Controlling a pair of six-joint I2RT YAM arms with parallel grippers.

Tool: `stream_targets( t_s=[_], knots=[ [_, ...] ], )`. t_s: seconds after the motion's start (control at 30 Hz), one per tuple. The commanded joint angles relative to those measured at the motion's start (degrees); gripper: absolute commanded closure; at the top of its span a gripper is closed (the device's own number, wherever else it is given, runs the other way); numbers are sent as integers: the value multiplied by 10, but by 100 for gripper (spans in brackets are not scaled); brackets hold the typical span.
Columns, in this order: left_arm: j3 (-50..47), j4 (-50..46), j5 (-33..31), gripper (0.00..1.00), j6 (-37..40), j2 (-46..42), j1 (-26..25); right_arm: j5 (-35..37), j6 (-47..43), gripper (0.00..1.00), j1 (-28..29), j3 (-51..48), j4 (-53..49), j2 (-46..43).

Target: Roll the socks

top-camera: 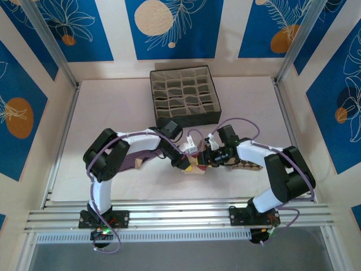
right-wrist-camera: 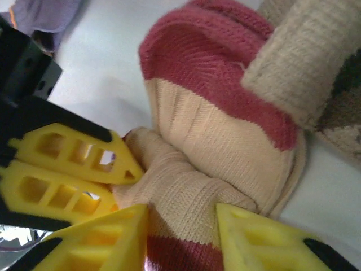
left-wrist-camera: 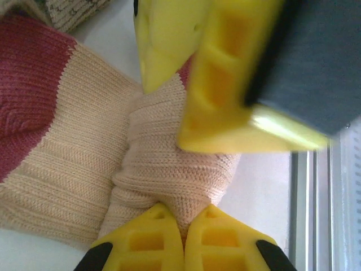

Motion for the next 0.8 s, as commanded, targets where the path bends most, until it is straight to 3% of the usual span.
stream_targets(
  t_s=[0.0,0.27,0.4,0.57,0.63,0.77],
  knots=[
    [-27,-32,-64,96,-26,32,5,25,11,81,14,33,-51,31],
    [-128,106,-81,72,23,-81,3,70,3,96,26,87,-139,94],
    [-166,135,-104,68,88,-144,-5,75,-5,97,32,111,-163,125],
    [-249,243,-153,65,128,-229,-22,80,-12,98,45,134,-178,138],
    [-295,311,-189,62,160,-274,-43,81,-15,98,49,144,-185,143],
    [-375,431,-346,51,247,-326,-115,85,-17,99,54,160,-203,152]
  ],
)
